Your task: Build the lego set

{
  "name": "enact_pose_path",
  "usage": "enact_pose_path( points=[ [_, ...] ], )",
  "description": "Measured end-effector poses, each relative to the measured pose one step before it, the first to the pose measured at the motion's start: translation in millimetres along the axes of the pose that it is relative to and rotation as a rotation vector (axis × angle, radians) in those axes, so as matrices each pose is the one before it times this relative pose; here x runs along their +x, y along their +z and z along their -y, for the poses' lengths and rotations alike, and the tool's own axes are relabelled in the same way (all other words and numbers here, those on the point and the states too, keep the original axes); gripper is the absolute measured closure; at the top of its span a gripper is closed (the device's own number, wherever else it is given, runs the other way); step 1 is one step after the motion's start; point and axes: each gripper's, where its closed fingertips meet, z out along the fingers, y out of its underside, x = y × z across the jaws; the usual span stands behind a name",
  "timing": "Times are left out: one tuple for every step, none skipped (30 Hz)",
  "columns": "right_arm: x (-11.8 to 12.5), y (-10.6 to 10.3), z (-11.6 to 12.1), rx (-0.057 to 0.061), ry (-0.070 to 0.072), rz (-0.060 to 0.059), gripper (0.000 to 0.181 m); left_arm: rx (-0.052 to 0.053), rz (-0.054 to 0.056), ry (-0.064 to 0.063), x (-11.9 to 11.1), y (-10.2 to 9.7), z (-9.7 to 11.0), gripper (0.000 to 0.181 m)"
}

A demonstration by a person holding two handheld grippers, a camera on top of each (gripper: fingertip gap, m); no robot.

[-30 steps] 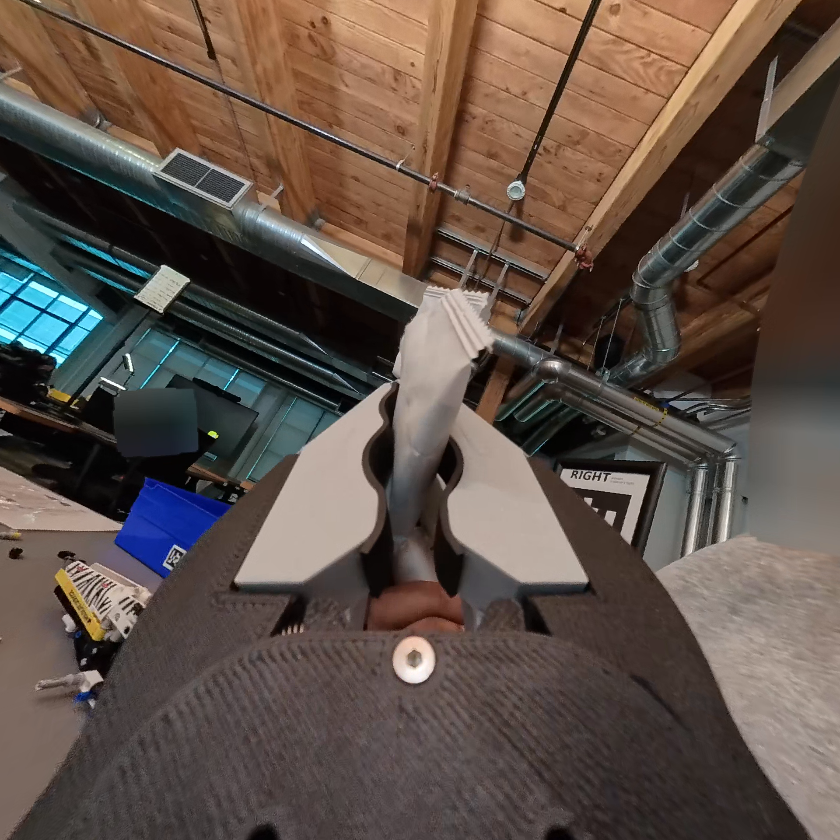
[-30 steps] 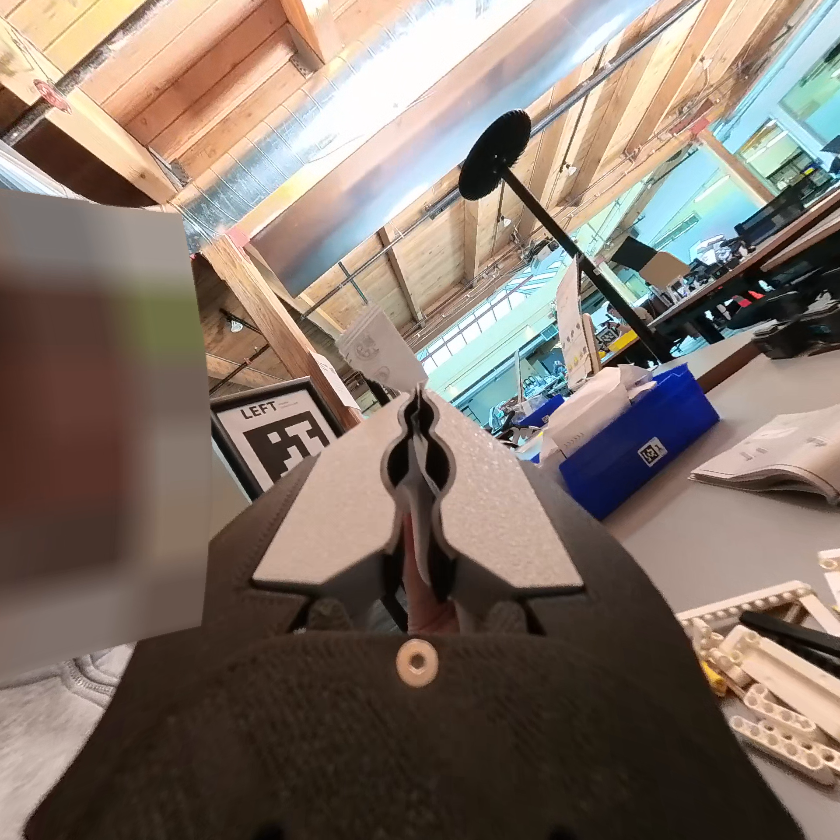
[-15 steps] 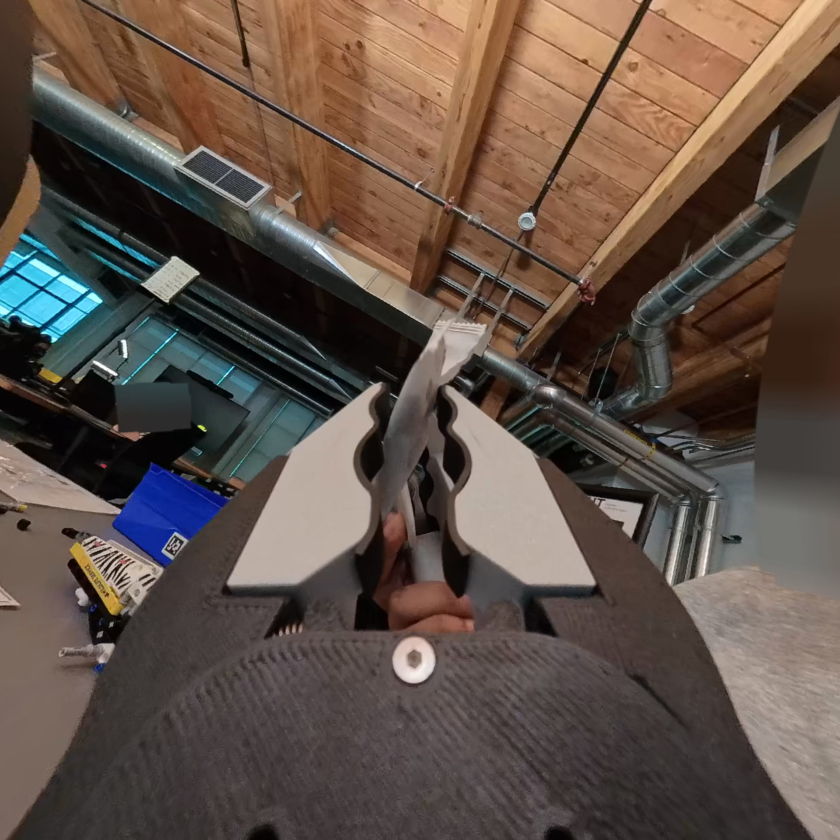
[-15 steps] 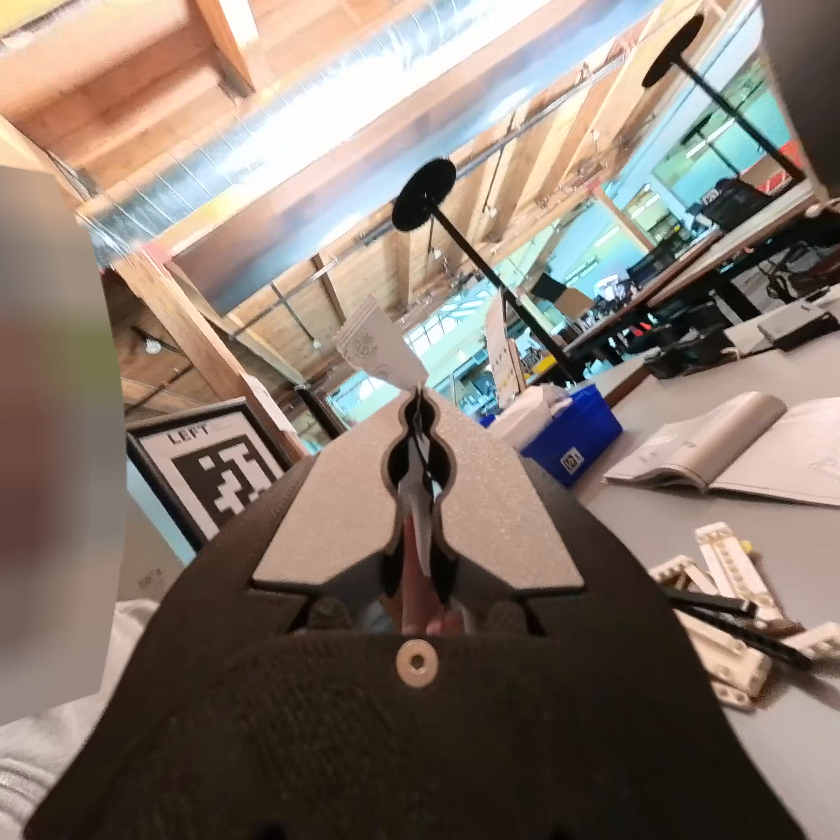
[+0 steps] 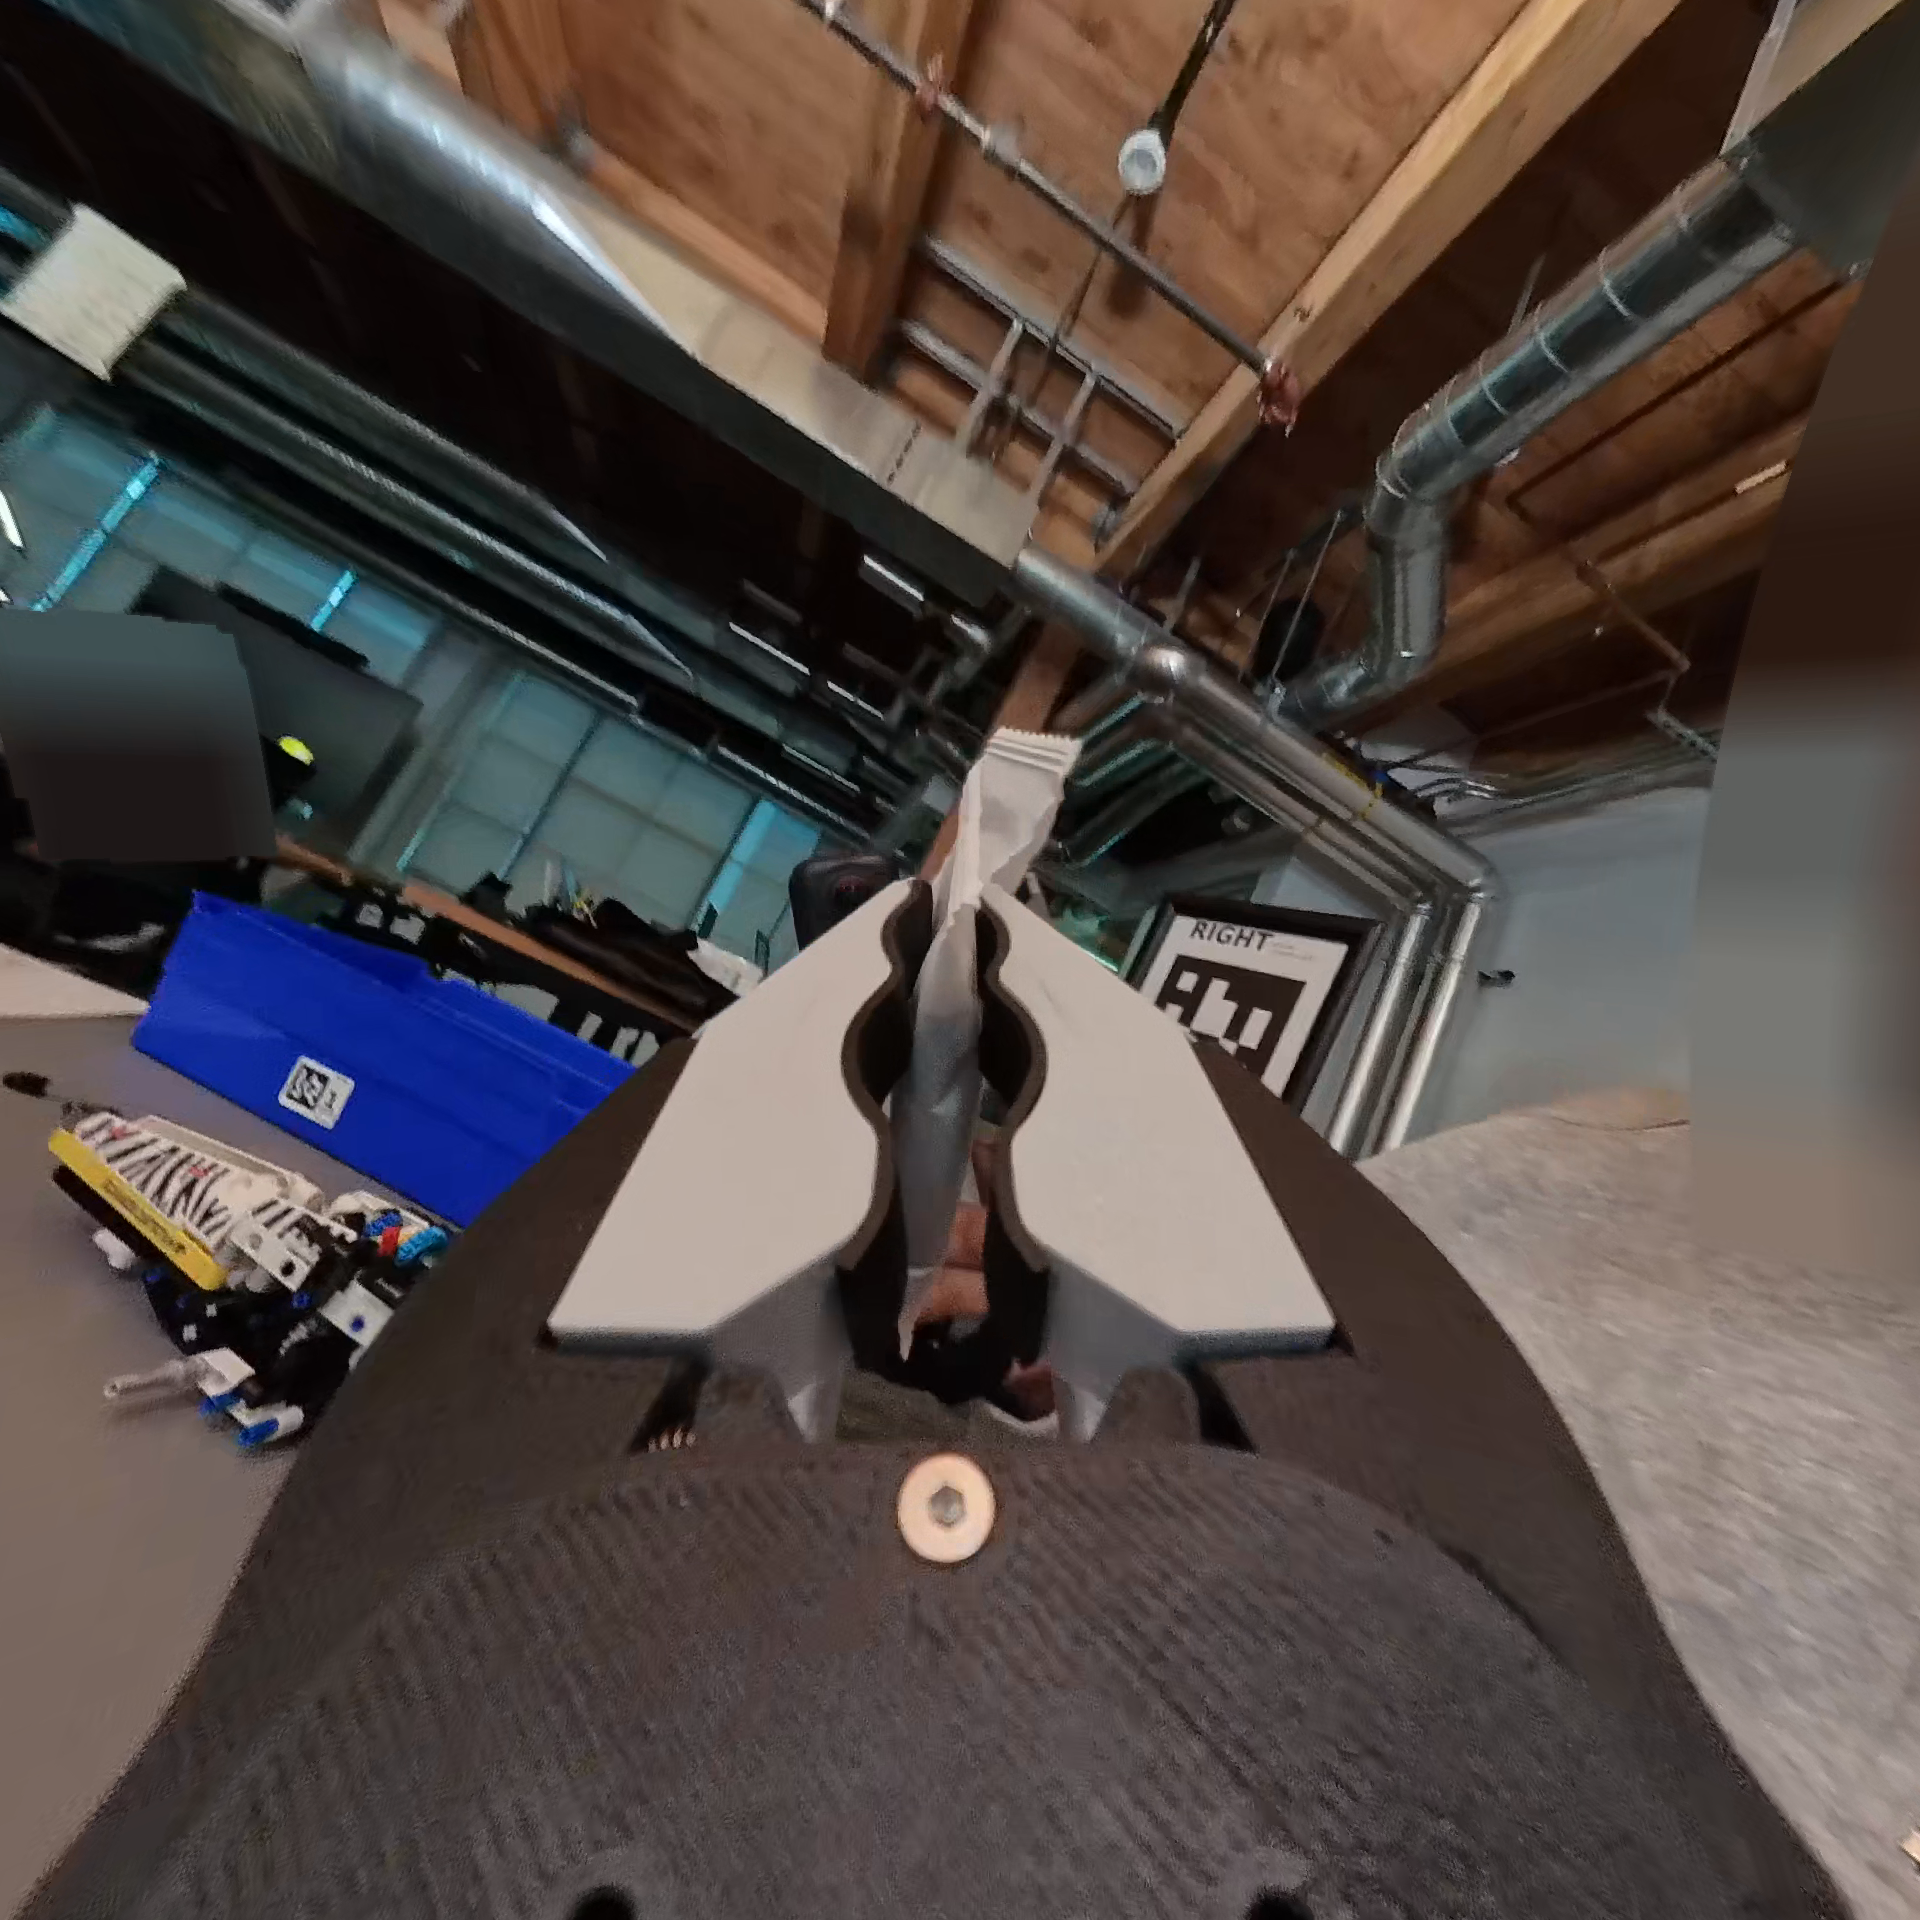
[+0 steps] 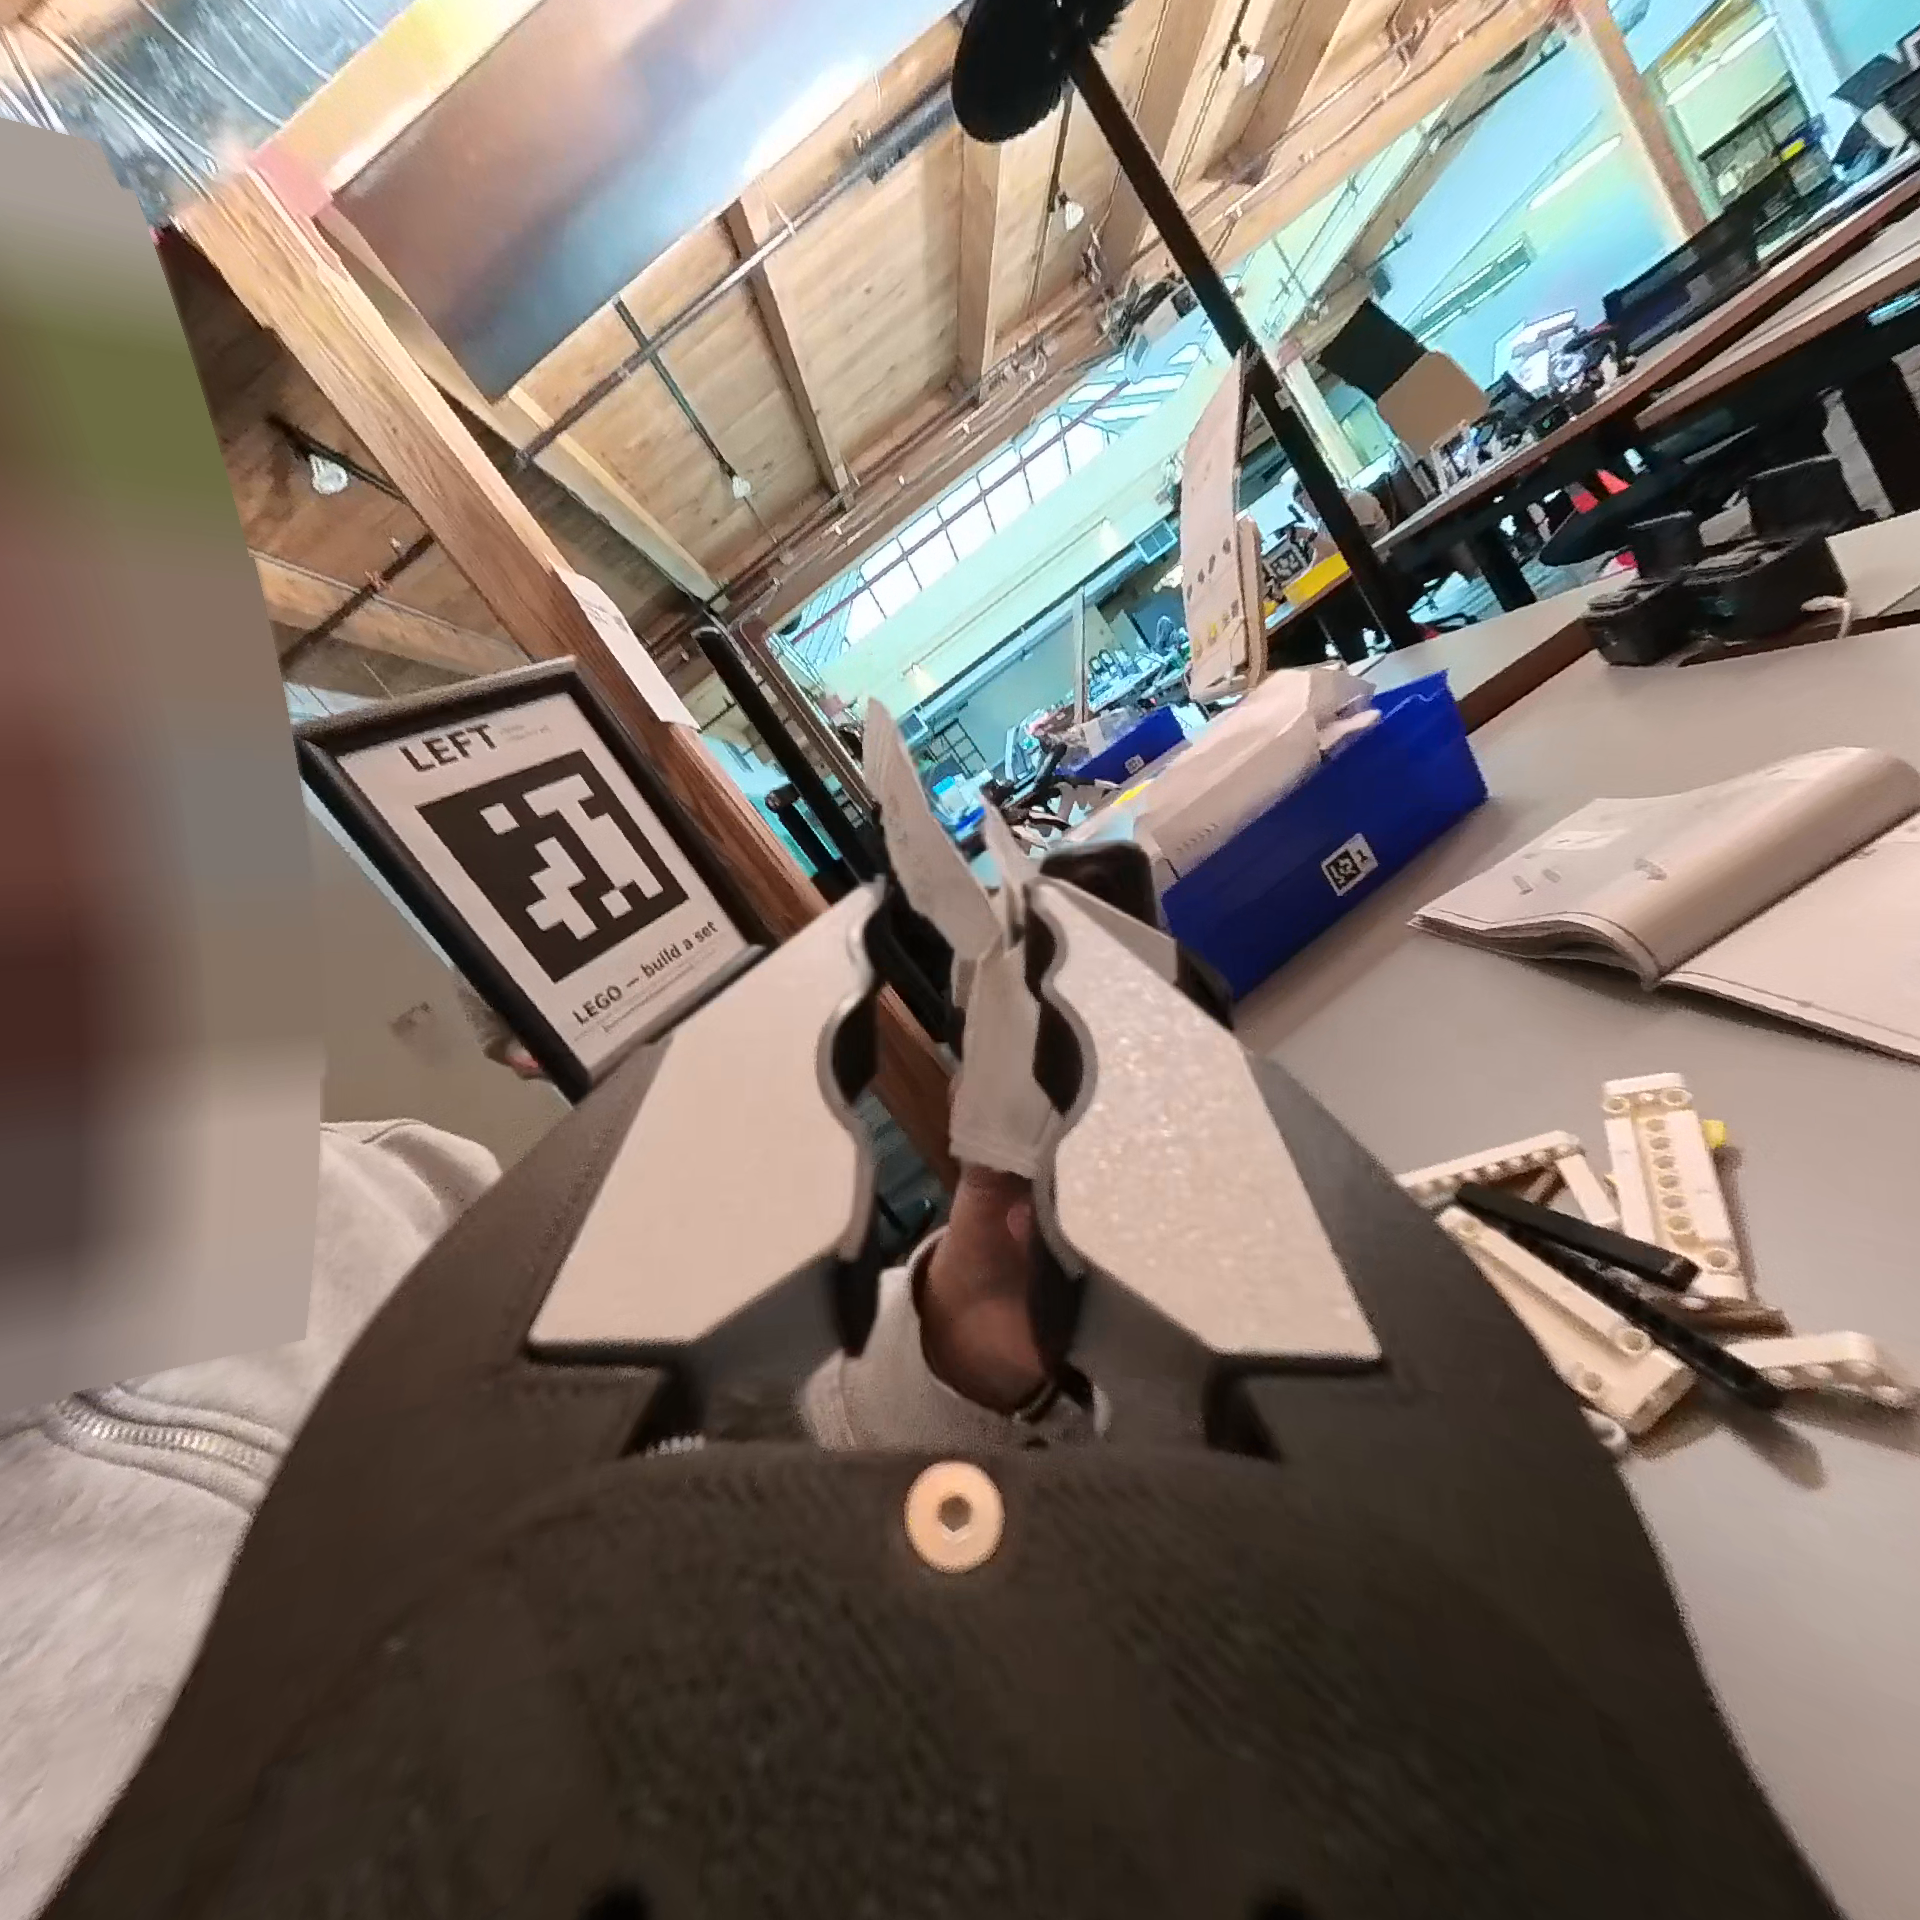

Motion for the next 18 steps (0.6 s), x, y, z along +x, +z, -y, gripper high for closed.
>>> enact_pose_path(
  points=[
    [0.24,-1.95,0.71,-0.0044,-0.0145,-0.0056,0.17,-0.0152,0.0008,-0.0056,-0.26,0.14,-0.65,0.179],
    [1.88,-2.33,1.08,-0.0021,-0.0106,-0.017,0.181,0.0016,0.0044,0.0137,0.59,-0.42,1.33,0.178],
    [3.97,-2.3,1.91,0.0052,-0.0089,-0.0307,0.181,0.0161,0.0194,0.0225,-0.67,-0.66,2.71,0.179],
    [4.5,-1.46,1.84,0.0094,-0.0066,-0.0345,0.181,0.009,0.0248,0.0174,-1.05,0.89,0.81,0.179],
    [0.05,-0.36,2.84,0.0243,-0.0087,-0.0068,0.181,0.0235,0.011,0.0093,1.37,1.8,1.74,0.179],
    [-2.52,0.16,3.28,0.0275,0.0053,0.0113,0.181,0.0331,0.0074,0.0052,2.11,1.58,2.39,0.179],
    [-2.23,-0.06,3.91,0.0328,0.0059,0.0089,0.181,0.0305,0.011,0.0137,1.93,1.67,0.94,0.179],
    [-0.96,-0.29,3.37,0.031,0.0009,0.0022,0.181,0.0275,0.0133,0.0172,1.69,1.25,0.46,0.18],
    [-0.79,-0.51,2.69,0.0263,0.0068,0.004,0.181,0.0196,0.0093,0.016,1.55,0.83,-0.27,0.18],
    [-1.13,-0.77,2.68,0.0247,0.0143,0.0083,0.181,0.0087,0.0024,0.0112,1.4,0.71,-1.18,0.18],
    [-0.82,-1.02,2.7,0.0242,0.0158,0.0081,0.181,-0.0006,-0.0045,0.0019,0.86,0.73,-2.08,0.18],
    [-0.29,-1.34,3.18,0.0237,0.0149,0.0049,0.181,-0.0127,-0.0039,-0.0131,-0.94,0.47,-3.2,0.181],
    [0.67,-0.93,2.27,0.0147,0.0088,-0.0023,0.181,0.0008,0.0036,-0.0115,-1.63,-0.01,-1.49,0.181],
    [0.71,-0.38,0.85,0.0049,0.0011,-0.0023,0.181,0.0059,0.0012,-0.0095,-0.41,-0.04,-0.69,0.181],
    [0.4,-0.81,1.9,0.0128,0.005,-0.0007,0.181,-0.003,0.0054,-0.0056,-0.4,0.79,-1.57,0.181],
    [-0.15,-0.92,2.54,0.0188,0.0133,0.0039,0.181,-0.0003,0.0041,0.0055,0.6,0.92,-0.93,0.181],
    [-0.18,-1.38,3.61,0.0224,0.0161,0.0061,0.181,0.0061,0.0081,0.0049,0.26,0.11,0.6,0.181],
    [-0.5,-2.59,6.41,0.0348,0.0126,0.0062,0.181,0.0227,0.0023,-0.0028,0.26,-1.35,3.55,0.181]
  ],
)
